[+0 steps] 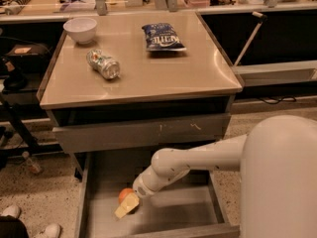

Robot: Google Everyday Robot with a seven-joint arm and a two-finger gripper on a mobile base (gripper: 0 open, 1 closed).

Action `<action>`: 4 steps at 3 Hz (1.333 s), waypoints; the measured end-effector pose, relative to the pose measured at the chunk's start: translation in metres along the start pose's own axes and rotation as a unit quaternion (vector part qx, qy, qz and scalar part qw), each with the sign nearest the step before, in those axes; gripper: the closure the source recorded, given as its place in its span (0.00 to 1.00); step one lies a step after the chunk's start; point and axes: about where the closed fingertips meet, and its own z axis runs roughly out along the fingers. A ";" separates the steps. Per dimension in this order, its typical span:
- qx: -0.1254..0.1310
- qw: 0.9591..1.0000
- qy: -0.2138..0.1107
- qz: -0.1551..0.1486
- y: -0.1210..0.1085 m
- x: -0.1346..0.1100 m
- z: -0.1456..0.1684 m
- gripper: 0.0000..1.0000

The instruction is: Pick orange from middle drawer and place on counter

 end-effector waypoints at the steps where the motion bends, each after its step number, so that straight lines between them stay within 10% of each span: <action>1: -0.015 1.000 0.003 0.014 -0.004 0.004 0.022 0.00; 4: -0.027 0.997 -0.042 0.049 -0.010 -0.006 0.058 0.00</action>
Offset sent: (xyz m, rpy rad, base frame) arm -0.0012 0.0069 -0.0174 0.0081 0.0336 -0.0040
